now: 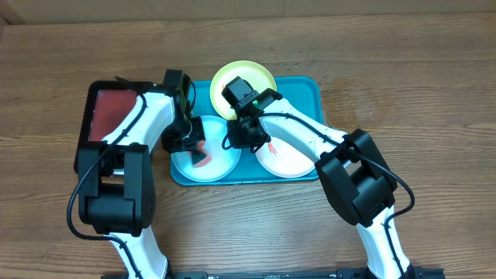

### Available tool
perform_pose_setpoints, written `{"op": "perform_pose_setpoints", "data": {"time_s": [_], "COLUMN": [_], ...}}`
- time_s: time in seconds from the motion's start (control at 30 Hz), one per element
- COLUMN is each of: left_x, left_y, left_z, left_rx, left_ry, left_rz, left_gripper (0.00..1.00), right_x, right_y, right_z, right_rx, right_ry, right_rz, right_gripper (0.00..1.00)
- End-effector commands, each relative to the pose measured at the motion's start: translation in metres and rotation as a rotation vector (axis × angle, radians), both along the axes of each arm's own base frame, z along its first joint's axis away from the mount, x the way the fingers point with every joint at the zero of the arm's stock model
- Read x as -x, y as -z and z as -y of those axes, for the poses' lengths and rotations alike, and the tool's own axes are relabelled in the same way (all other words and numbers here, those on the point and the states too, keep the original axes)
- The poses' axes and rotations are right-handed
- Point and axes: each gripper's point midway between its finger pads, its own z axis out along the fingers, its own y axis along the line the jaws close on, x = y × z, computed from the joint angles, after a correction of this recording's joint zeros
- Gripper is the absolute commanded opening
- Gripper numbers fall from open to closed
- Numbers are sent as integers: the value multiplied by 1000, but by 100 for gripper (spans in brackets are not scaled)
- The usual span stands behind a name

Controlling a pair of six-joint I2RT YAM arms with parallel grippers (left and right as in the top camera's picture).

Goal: Clean dirty plates on tray and stack at the side
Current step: 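Hold the light blue plate with the right gripper and scrub it with the sponge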

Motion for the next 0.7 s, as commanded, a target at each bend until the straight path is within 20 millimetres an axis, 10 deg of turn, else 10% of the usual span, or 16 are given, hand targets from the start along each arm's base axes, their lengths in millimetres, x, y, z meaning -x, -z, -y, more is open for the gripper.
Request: {"op": "perform_pose_setpoints", "data": {"time_s": [0.0, 0.2, 0.47, 0.67], "left_x": [-24, -56, -23, 16], "left_y": [-24, -39, -7, 14], "left_z": [-42, -21, 36, -37], "left_rx": [-201, -80, 166, -242], "left_ry": [-71, -92, -45, -37], "left_rz": [81, 185, 84, -14], "left_gripper": [4, 4, 4, 4], "right_x": [1, 1, 1, 1], "right_y": [1, 1, 1, 1], "right_z": [-1, -1, -2, -2], "right_rx": [-1, -1, -3, -2], "right_ry": [-5, -5, -5, -5], "right_rz": [-2, -2, 0, -1], "right_gripper": [13, 14, 14, 14]}}
